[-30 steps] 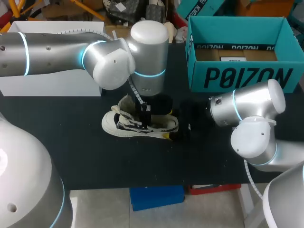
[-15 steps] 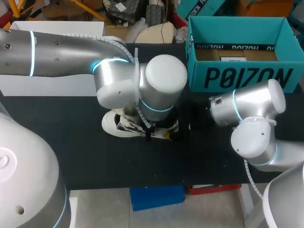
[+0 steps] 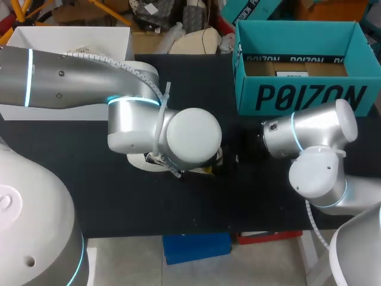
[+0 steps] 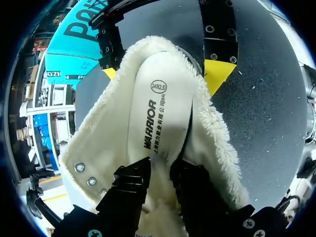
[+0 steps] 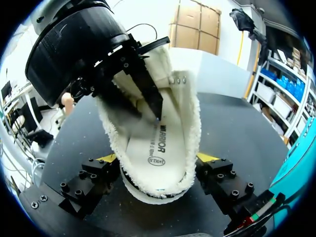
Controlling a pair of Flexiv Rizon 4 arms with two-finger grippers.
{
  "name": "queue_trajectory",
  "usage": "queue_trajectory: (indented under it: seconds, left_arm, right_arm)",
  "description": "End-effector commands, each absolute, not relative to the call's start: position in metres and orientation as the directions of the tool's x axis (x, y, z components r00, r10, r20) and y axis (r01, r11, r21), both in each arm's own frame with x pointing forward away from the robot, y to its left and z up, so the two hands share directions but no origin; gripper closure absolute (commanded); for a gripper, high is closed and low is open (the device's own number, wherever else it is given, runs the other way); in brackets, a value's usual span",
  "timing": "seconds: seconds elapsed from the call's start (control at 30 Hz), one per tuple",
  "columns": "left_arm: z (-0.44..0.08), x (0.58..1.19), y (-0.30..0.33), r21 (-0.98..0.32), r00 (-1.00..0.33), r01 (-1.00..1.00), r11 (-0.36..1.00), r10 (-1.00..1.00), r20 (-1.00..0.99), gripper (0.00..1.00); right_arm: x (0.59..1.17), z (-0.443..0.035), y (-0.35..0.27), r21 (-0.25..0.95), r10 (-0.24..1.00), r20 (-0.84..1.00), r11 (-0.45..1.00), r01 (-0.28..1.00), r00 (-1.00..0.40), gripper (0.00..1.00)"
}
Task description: Take the shoe out of the shoebox, open the shoe tongue, remove and reinsert the insole, then place the shoe into the shoebox
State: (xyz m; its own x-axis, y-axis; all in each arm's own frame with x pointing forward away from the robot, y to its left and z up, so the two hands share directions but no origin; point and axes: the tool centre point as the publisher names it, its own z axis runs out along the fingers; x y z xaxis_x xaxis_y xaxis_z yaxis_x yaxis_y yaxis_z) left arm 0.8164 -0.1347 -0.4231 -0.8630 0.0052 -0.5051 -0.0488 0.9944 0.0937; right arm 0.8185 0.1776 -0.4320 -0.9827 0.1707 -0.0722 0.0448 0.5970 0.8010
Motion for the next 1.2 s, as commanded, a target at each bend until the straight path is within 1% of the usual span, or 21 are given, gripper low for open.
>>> queue_trajectory:
  seconds: [0.03, 0.3, 0.37, 0.4, 0.43, 0.47, 0.7, 0.83, 1.1, 1.2]
  left_arm:
    - [-0.511, 0.861, -0.112, 0.078, -0.824, -0.052, 0.996, 0.002, -0.567, 0.73]
    - [-0.507, 0.868, -0.108, 0.031, -0.805, -0.091, 0.995, -0.055, -0.591, 0.76]
    - [-0.509, 0.870, -0.108, 0.020, -0.818, -0.089, 0.996, -0.062, -0.572, 0.84]
    - [-0.510, 0.870, -0.108, 0.013, -0.826, -0.086, 0.996, -0.065, -0.560, 0.93]
    - [-0.511, 0.871, -0.108, 0.008, -0.831, -0.087, 0.996, -0.068, -0.552, 0.99]
    - [-0.512, 0.872, -0.108, 0.002, -0.841, -0.086, 0.996, -0.072, -0.537, 1.00]
    - [-0.505, 0.876, -0.110, -0.033, -0.910, -0.041, 0.999, -0.051, -0.411, 1.00]
    - [-0.493, 0.876, -0.110, -0.070, -0.931, -0.025, 0.997, -0.048, -0.362, 1.00]
    - [-0.473, 0.865, -0.117, -0.111, -0.963, 0.061, 0.992, 0.029, -0.269, 1.00]
    - [-0.469, 0.863, -0.115, -0.152, -0.974, 0.063, 0.986, 0.028, -0.225, 1.00]
  right_arm:
    - [0.819, -0.433, 0.175, 0.799, 0.173, -0.071, 0.599, 0.048, -0.982, 1.00]
    - [0.819, -0.433, 0.175, 0.799, 0.173, -0.071, 0.599, 0.048, -0.982, 1.00]
    - [0.819, -0.433, 0.175, 0.799, 0.173, -0.071, 0.599, 0.048, -0.982, 1.00]
    - [0.819, -0.433, 0.175, 0.799, 0.173, -0.071, 0.599, 0.048, -0.982, 1.00]
    - [0.819, -0.433, 0.175, 0.799, 0.173, -0.071, 0.599, 0.048, -0.982, 1.00]
    - [0.819, -0.433, 0.175, 0.799, 0.173, -0.071, 0.599, 0.048, -0.982, 1.00]
    - [0.819, -0.433, 0.175, 0.799, 0.173, -0.071, 0.599, 0.048, -0.982, 1.00]
    - [0.819, -0.433, 0.175, 0.799, 0.173, -0.071, 0.599, 0.048, -0.982, 1.00]
    - [0.819, -0.433, 0.175, 0.799, 0.173, -0.071, 0.599, 0.048, -0.982, 1.00]
    - [0.819, -0.433, 0.175, 0.799, 0.173, -0.071, 0.599, 0.048, -0.982, 1.00]
